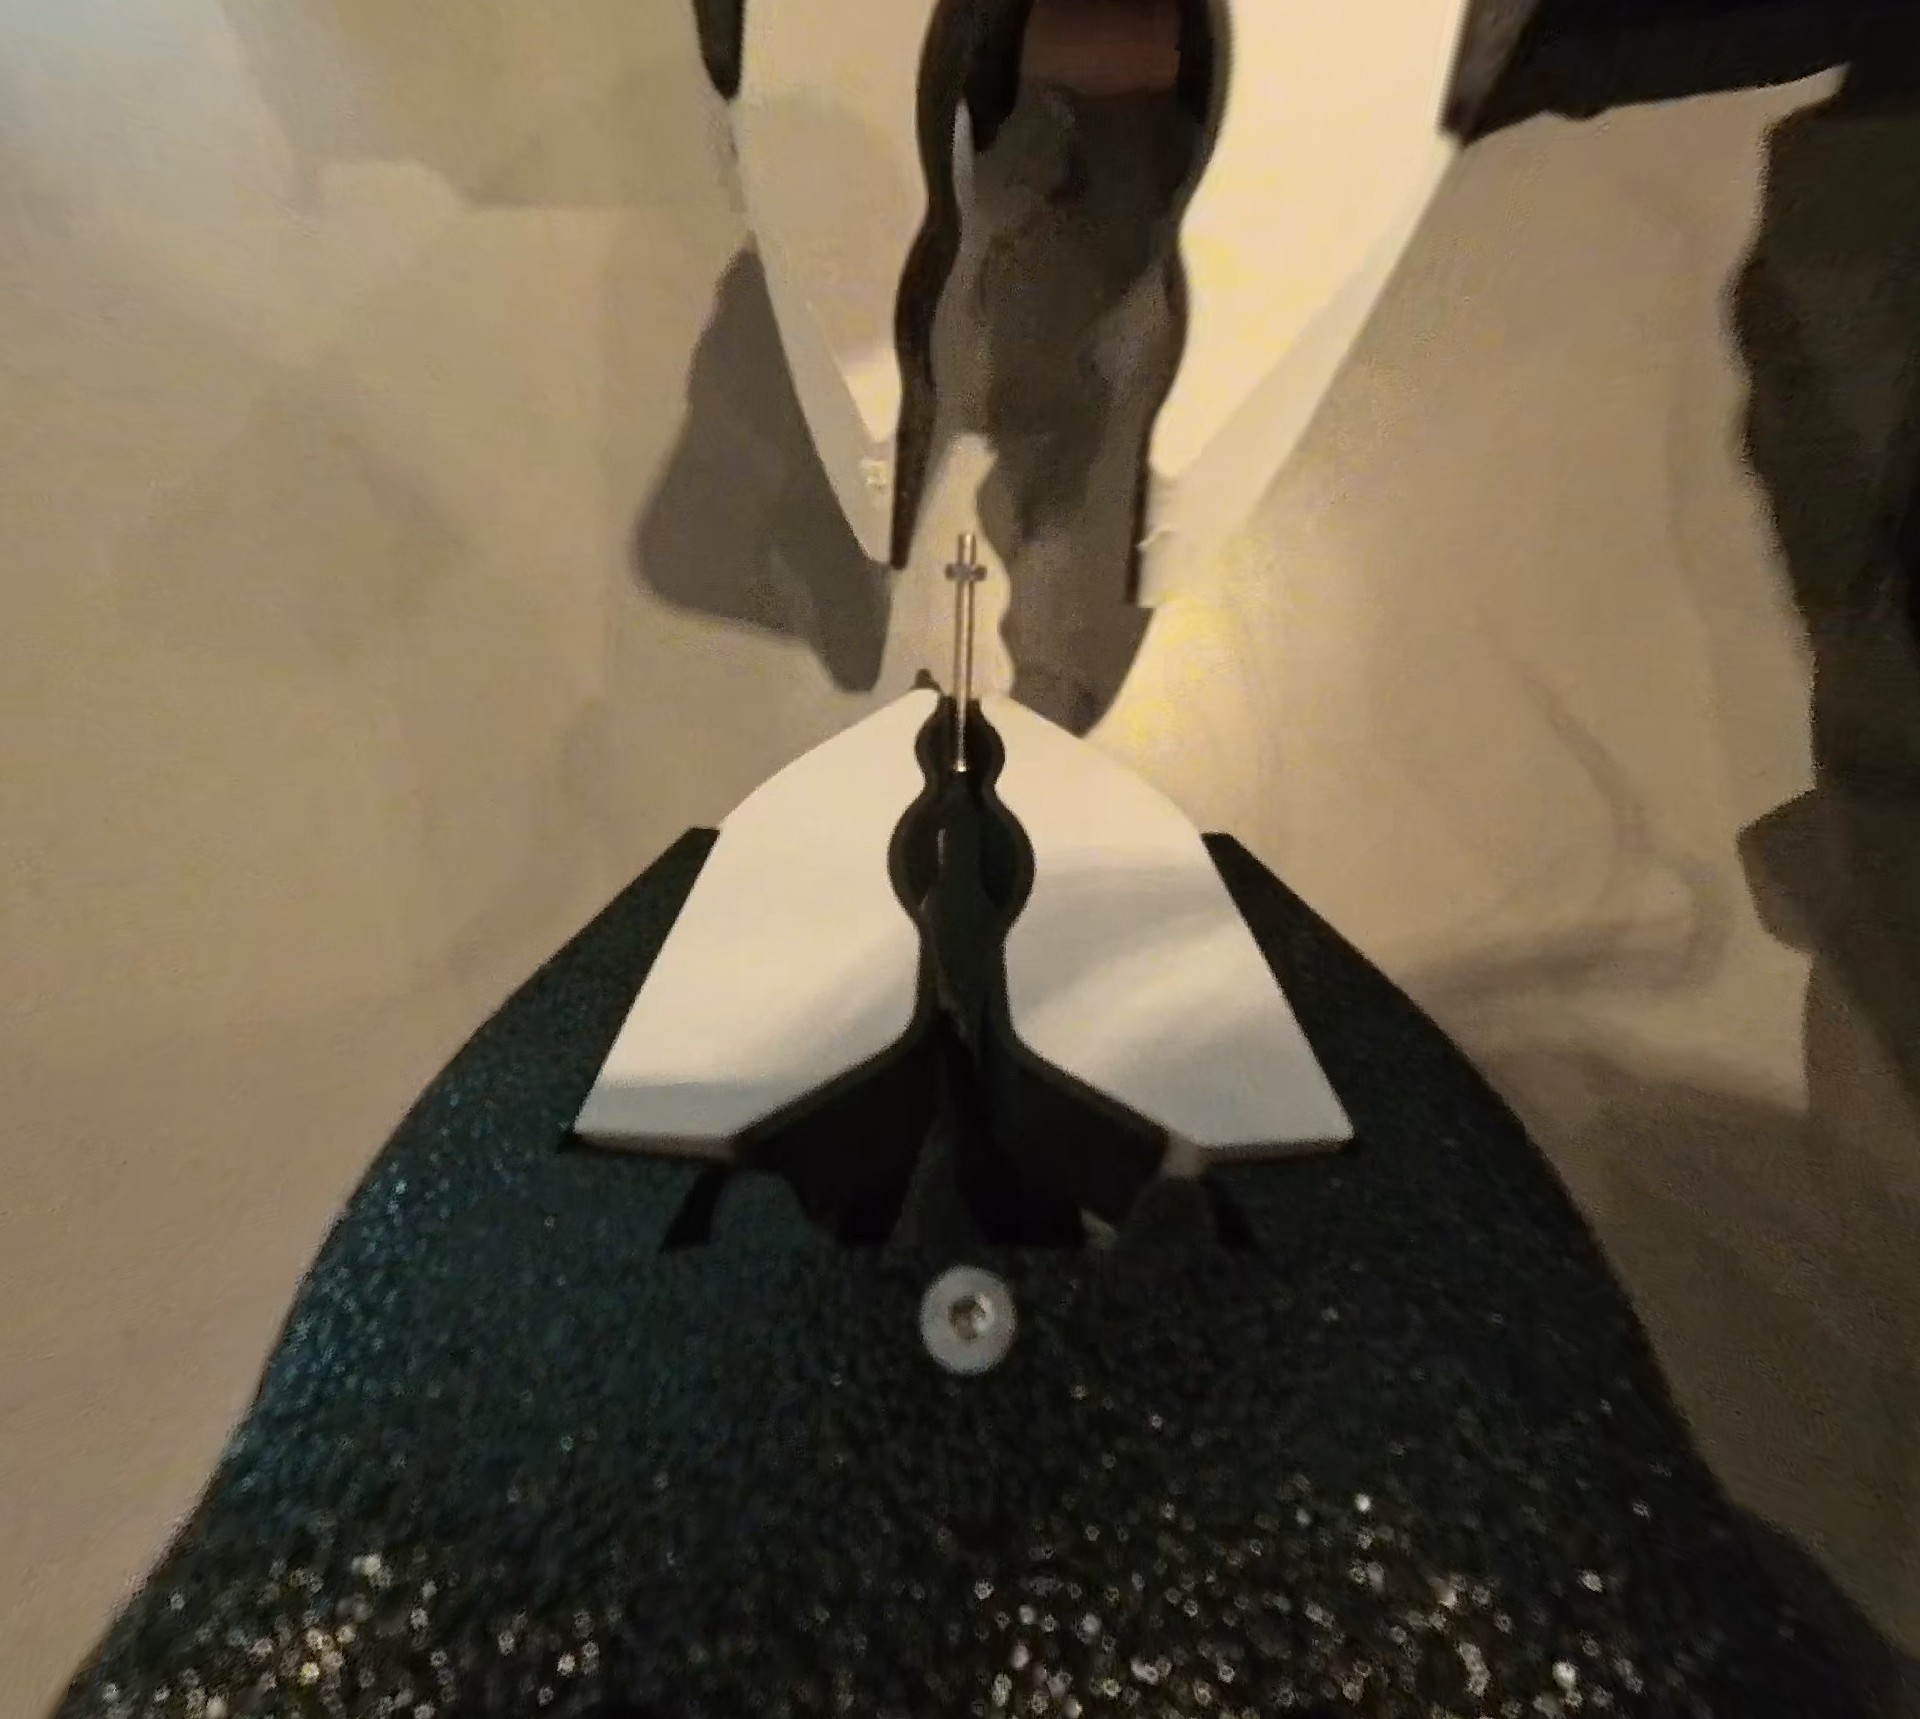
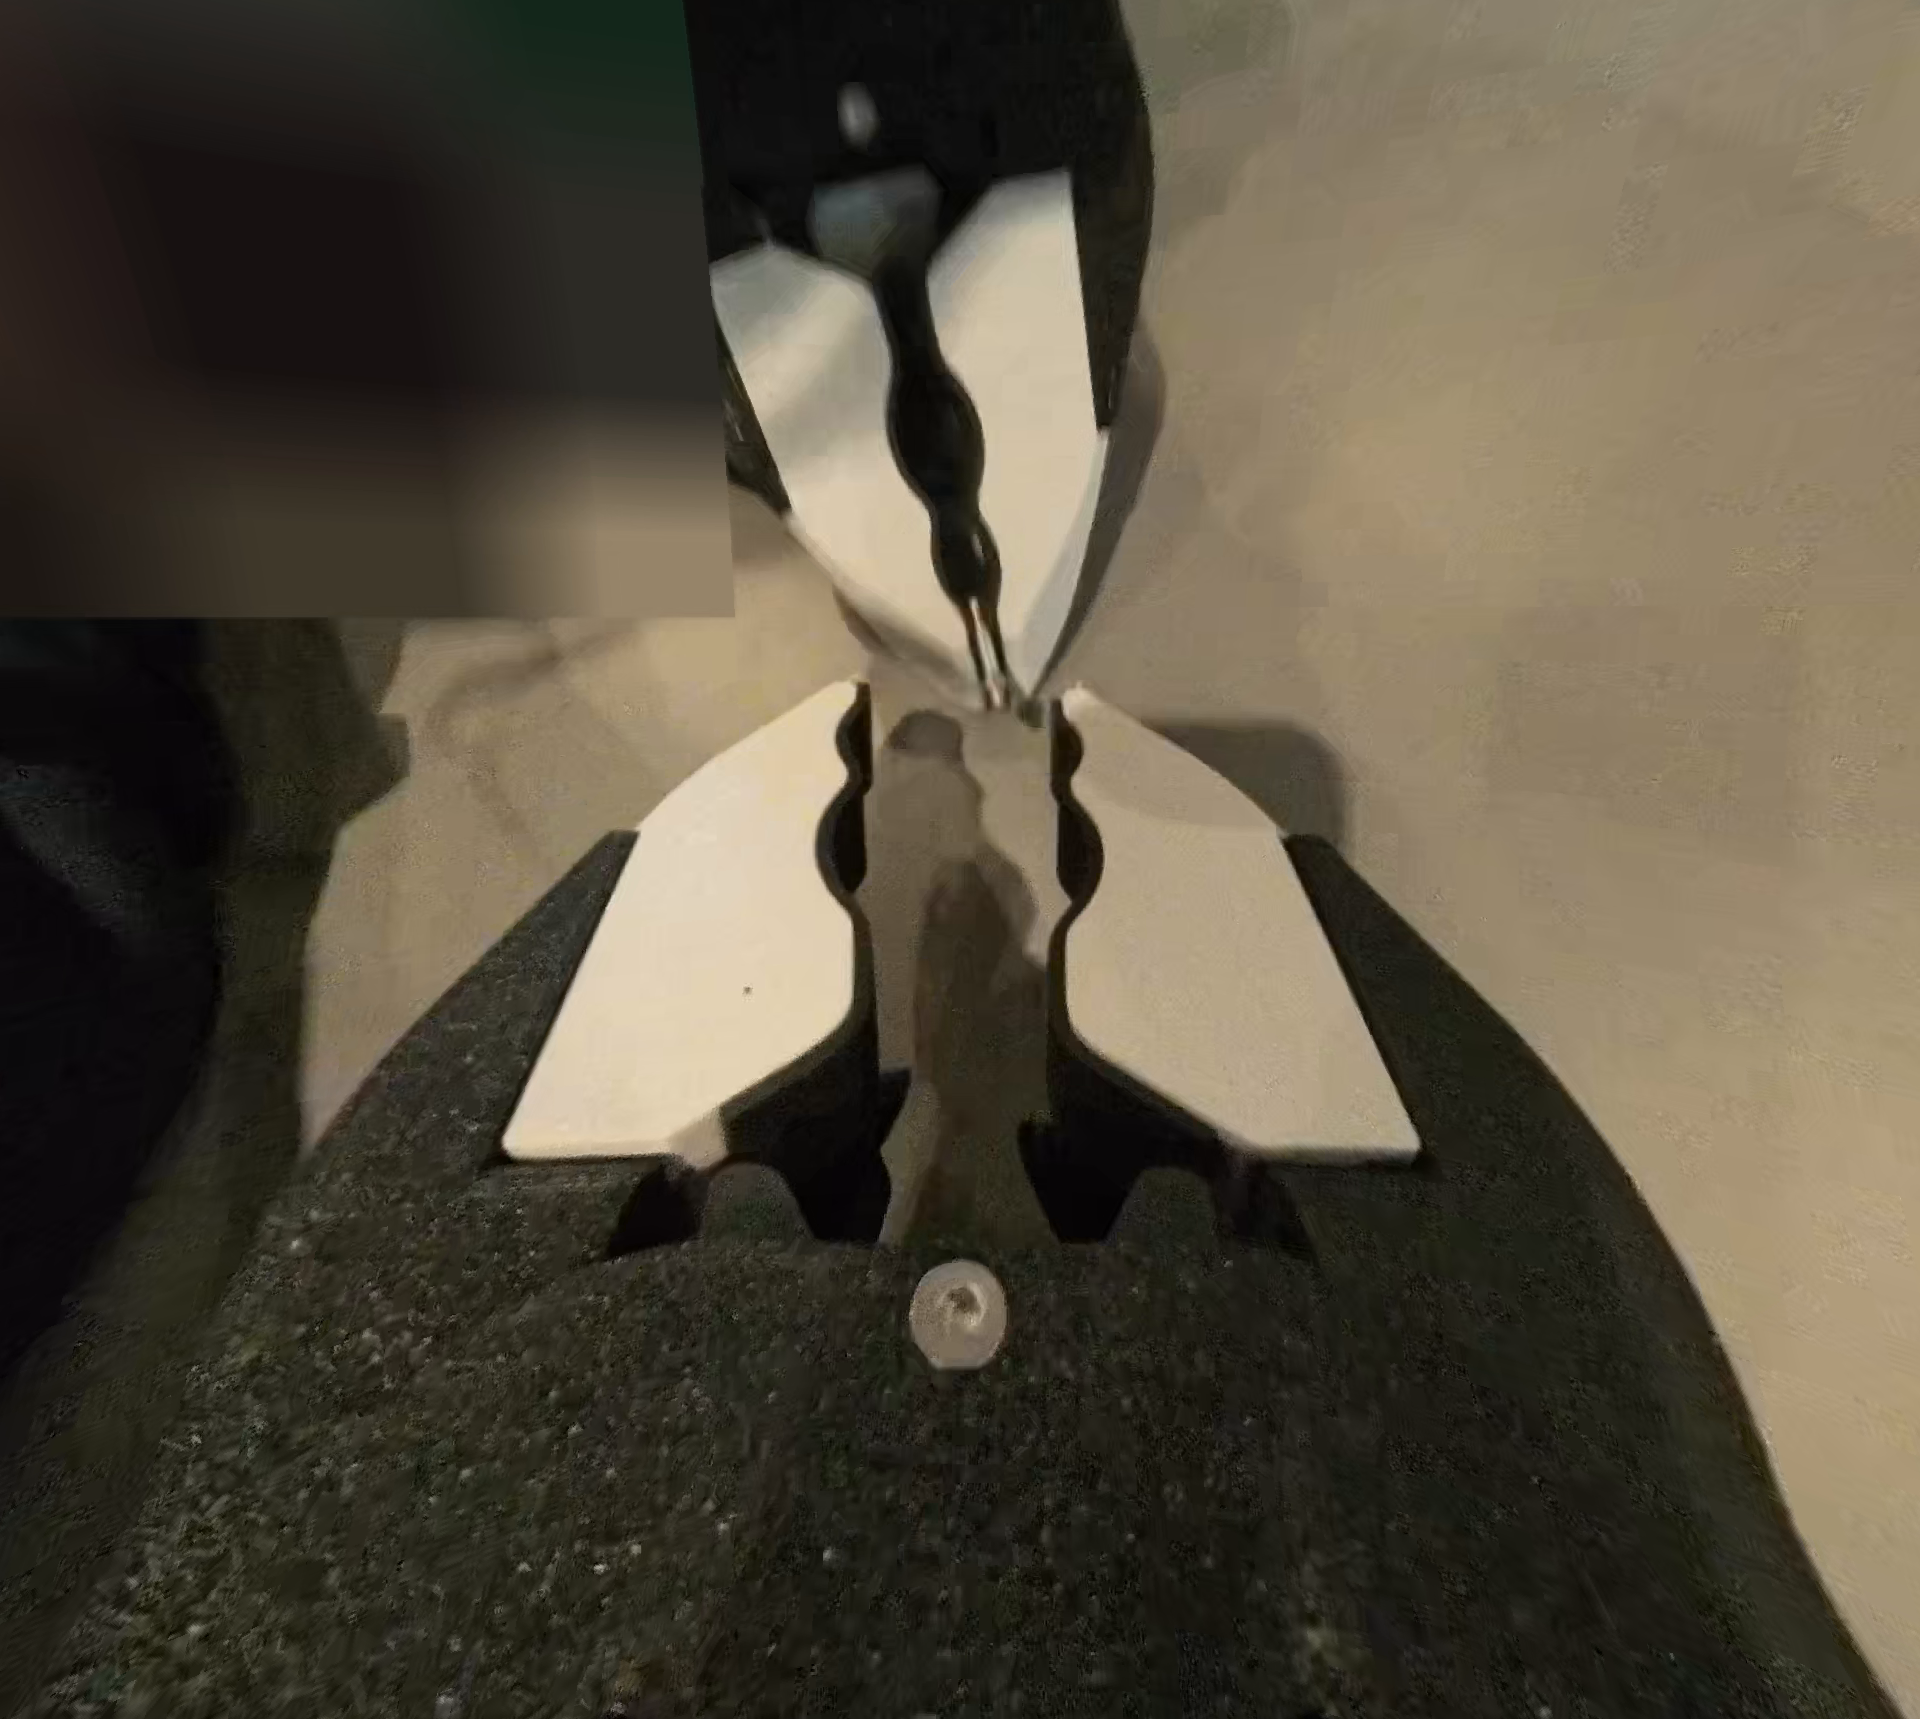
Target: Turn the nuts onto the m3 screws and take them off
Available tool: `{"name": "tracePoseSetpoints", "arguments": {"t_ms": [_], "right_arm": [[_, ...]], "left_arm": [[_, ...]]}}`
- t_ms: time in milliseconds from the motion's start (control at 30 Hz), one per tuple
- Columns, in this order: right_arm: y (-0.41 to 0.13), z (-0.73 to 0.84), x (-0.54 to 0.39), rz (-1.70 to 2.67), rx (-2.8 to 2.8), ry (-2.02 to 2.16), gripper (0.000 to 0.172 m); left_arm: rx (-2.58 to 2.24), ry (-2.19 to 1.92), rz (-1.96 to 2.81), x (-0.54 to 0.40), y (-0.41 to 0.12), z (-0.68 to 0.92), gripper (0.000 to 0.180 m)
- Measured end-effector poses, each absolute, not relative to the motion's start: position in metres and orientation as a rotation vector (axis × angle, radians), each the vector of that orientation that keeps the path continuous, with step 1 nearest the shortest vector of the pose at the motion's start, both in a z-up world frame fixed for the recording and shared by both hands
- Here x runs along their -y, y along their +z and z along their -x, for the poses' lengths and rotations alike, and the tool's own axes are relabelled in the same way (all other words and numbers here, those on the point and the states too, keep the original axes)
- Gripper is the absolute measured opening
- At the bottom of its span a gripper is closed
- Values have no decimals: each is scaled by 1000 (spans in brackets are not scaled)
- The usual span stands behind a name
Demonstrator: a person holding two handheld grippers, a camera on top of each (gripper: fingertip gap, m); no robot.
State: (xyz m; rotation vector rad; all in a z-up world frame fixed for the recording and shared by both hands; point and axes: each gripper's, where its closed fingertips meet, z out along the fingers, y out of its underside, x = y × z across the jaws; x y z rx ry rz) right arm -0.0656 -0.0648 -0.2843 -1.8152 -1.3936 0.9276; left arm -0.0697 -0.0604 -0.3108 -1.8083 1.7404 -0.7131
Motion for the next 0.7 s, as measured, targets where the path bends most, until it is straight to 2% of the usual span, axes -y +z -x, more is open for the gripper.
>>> {"name": "tracePoseSetpoints", "arguments": {"t_ms": [133,167,400,600,700], "right_arm": [[-280,79,73,1749,1430,992,38],[-271,81,73,1692,1420,997,32],[-288,67,69,1818,1409,954,32],[-271,80,69,1687,1377,952,32],[-279,68,63,1756,1368,888,31]], "left_arm": [[-1733,-743,1805,61,-310,70,3],[-1729,-752,1806,61,-310,70,3],[-1658,-846,1802,61,-310,69,3],[-1662,-819,1786,61,-310,69,3],[-1658,-807,1784,60,-310,69,3]]}}
